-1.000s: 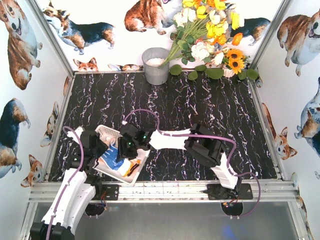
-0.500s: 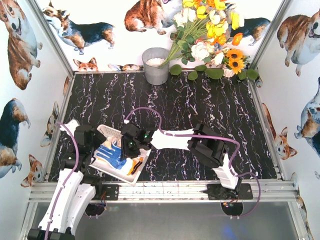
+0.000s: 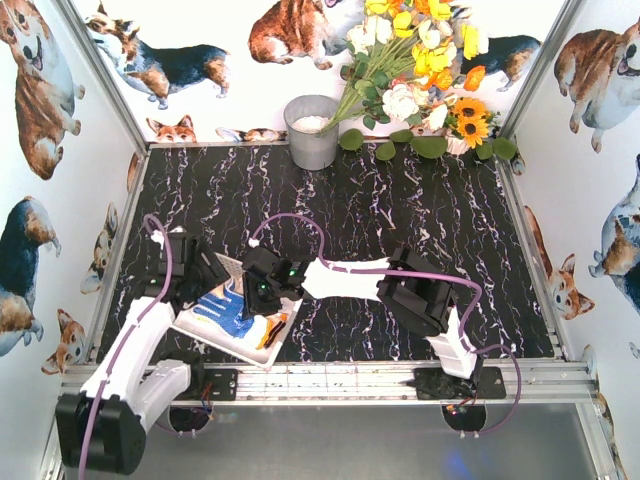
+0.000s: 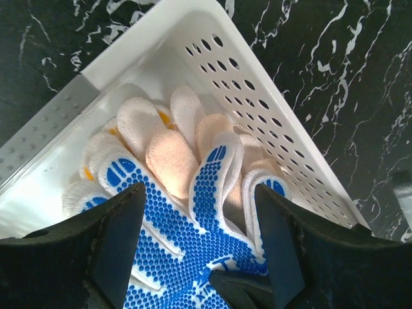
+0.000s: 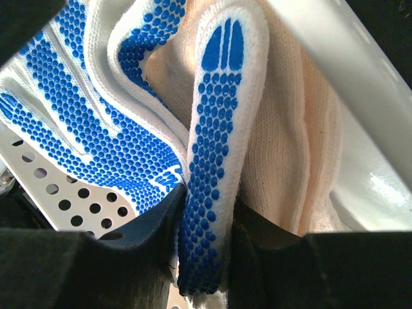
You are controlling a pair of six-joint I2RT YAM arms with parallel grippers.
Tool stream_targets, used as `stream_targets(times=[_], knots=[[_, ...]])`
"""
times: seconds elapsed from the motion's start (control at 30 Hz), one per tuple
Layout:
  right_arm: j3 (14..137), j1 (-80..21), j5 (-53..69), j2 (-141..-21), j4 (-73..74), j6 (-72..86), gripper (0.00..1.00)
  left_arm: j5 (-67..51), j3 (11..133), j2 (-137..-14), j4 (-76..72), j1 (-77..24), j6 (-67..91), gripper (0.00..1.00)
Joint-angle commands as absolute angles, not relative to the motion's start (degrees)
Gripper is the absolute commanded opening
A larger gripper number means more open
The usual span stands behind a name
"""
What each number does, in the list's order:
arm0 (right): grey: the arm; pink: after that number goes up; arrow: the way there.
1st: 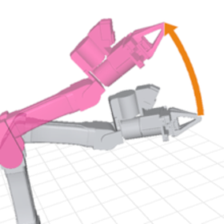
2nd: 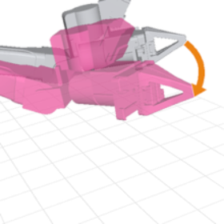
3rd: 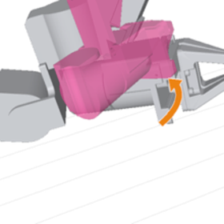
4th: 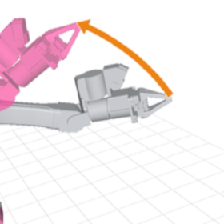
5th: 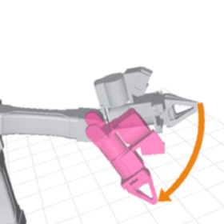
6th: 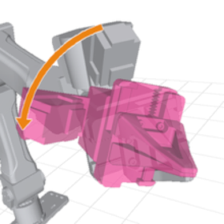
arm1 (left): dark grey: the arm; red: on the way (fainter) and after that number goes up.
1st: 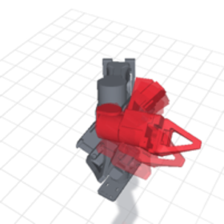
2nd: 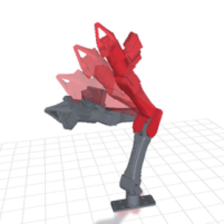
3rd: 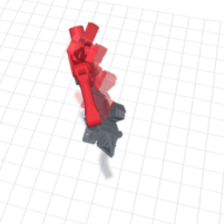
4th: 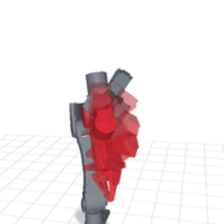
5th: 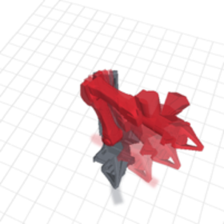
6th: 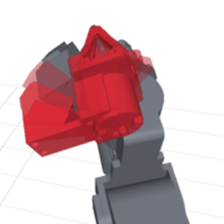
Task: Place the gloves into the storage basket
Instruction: Place the glove in the bin.
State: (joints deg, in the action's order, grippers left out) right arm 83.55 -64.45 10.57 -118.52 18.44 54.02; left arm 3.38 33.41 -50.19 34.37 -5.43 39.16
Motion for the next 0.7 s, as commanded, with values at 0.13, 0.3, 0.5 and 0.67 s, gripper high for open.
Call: stream_targets(times=[0.13,0.3,0.5,0.67], knots=[[83.1,-64.6,8.5,-116.0,18.1,53.3,0.29,-1.7,33.1,-56.7,31.9,-5.4,34.9,0.55],[83.1,-64.6,8.9,-116.4,17.8,53.6,0.29,-1.3,33.1,-58.9,32.3,-7.7,35.1,0.53],[82.5,-64.6,8.6,-116.1,17.5,53.8,0.29,0.0,33.7,-61.7,33.0,-8.9,35.0,0.45],[82.3,-64.8,8.5,-116.3,17.1,54.2,0.29,7.3,35.0,-62.9,34.8,-11.5,35.7,0.4]])
